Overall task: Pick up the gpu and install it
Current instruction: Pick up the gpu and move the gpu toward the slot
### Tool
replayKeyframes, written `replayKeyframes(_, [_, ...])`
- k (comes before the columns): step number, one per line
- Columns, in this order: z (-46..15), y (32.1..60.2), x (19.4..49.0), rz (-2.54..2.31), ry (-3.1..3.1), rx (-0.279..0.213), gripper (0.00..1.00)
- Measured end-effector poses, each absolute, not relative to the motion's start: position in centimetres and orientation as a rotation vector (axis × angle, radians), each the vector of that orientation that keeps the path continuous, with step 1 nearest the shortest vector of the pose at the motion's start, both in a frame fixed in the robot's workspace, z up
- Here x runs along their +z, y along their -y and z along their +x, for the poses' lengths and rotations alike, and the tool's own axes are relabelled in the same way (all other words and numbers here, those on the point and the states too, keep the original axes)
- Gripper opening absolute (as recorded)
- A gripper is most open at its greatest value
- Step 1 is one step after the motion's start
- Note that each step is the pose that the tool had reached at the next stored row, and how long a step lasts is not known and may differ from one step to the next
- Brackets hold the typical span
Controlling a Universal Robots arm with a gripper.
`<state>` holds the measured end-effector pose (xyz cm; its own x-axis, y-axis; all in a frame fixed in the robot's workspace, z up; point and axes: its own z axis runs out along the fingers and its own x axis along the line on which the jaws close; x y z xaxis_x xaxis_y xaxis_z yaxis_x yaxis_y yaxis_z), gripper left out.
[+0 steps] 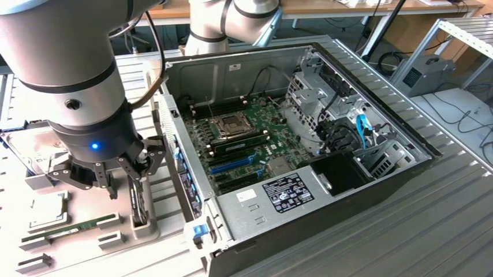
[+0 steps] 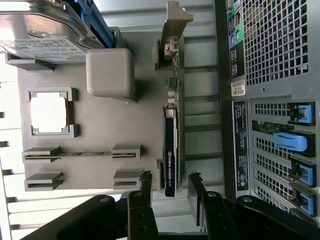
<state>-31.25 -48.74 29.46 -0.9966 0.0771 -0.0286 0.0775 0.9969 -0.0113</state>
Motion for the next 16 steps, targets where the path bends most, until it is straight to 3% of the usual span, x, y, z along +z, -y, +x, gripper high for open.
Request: replayKeyframes(16, [-31.6, 48.7, 28.3, 0.121, -3.111, -0.019, 0.42])
